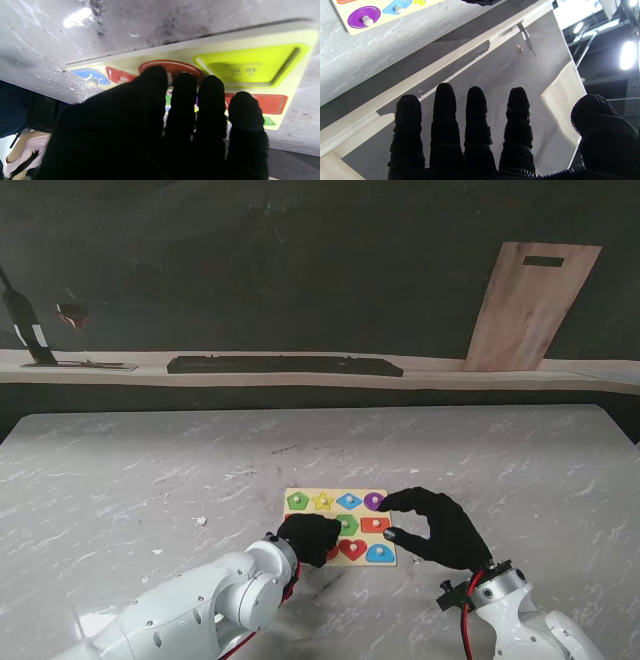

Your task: Fit puzzle pieces into a puzzle board

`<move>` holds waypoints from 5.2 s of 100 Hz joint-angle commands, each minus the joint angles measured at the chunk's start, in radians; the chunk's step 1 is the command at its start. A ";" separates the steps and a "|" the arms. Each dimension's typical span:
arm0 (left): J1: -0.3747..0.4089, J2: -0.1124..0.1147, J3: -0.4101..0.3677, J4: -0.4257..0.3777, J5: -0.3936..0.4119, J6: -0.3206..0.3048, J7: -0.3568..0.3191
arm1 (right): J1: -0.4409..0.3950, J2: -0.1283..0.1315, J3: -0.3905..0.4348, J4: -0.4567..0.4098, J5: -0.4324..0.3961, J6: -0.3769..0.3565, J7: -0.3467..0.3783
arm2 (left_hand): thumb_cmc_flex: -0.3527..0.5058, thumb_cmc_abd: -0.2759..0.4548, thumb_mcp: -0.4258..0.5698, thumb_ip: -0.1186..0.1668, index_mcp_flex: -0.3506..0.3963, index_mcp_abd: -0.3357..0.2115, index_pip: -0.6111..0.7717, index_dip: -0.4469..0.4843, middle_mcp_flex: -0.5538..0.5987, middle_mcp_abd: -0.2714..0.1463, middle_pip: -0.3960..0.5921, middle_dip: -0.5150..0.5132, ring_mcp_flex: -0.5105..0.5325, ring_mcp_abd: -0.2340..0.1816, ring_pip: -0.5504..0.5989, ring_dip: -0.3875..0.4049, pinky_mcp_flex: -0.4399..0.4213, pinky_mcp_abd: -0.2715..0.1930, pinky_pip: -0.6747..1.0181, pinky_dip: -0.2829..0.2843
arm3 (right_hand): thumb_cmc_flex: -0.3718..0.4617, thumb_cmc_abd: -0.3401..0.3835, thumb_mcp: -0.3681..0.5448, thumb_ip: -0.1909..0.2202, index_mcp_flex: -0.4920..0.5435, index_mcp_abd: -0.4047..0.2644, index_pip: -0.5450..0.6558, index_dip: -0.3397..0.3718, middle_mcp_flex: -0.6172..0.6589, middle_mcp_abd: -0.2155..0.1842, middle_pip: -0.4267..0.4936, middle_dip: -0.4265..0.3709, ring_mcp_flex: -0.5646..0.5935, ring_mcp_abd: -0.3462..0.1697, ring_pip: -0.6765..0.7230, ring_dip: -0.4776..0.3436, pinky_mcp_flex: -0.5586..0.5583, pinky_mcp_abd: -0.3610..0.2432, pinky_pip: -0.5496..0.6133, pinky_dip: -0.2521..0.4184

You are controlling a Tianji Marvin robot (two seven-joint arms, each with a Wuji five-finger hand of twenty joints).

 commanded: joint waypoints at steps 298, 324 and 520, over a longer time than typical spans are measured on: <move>0.639 0.157 -0.943 -0.365 0.340 -0.652 -0.220 | 0.079 0.011 -0.129 0.047 -0.122 0.162 -0.006 | 0.069 0.597 -1.044 0.053 0.181 0.016 -0.294 -0.035 -0.079 0.061 -0.020 -0.332 -0.096 0.054 -0.014 -0.066 -0.122 -0.005 -0.064 0.121 | -0.015 0.033 -0.008 0.010 0.001 0.012 0.026 0.002 0.031 -0.041 0.010 0.008 -0.001 -0.036 0.030 0.010 0.000 -0.018 0.018 0.008; 0.619 0.169 -0.880 -0.392 0.297 -0.568 -0.360 | 0.088 0.013 -0.141 0.052 -0.124 0.179 0.001 | 0.094 0.651 -1.043 0.057 0.244 0.032 -0.159 0.017 0.018 0.082 0.076 -0.273 -0.011 0.084 0.112 -0.056 -0.021 0.041 0.000 0.184 | -0.013 0.033 -0.009 0.010 0.001 0.011 0.026 0.001 0.032 -0.042 0.011 0.008 -0.001 -0.036 0.031 0.010 0.000 -0.018 0.019 0.008; 0.503 0.187 -0.690 -0.370 0.426 -0.409 -0.495 | 0.082 0.011 -0.142 0.042 -0.116 0.203 0.004 | 0.056 0.324 -0.604 0.031 0.194 0.060 -0.074 -0.173 0.042 0.092 0.071 -0.352 0.063 0.063 0.113 -0.165 0.100 0.049 0.078 0.037 | -0.008 0.036 -0.012 0.011 0.006 0.012 0.030 -0.002 0.032 -0.039 0.012 0.008 -0.005 -0.035 0.032 0.009 -0.003 -0.018 0.020 0.007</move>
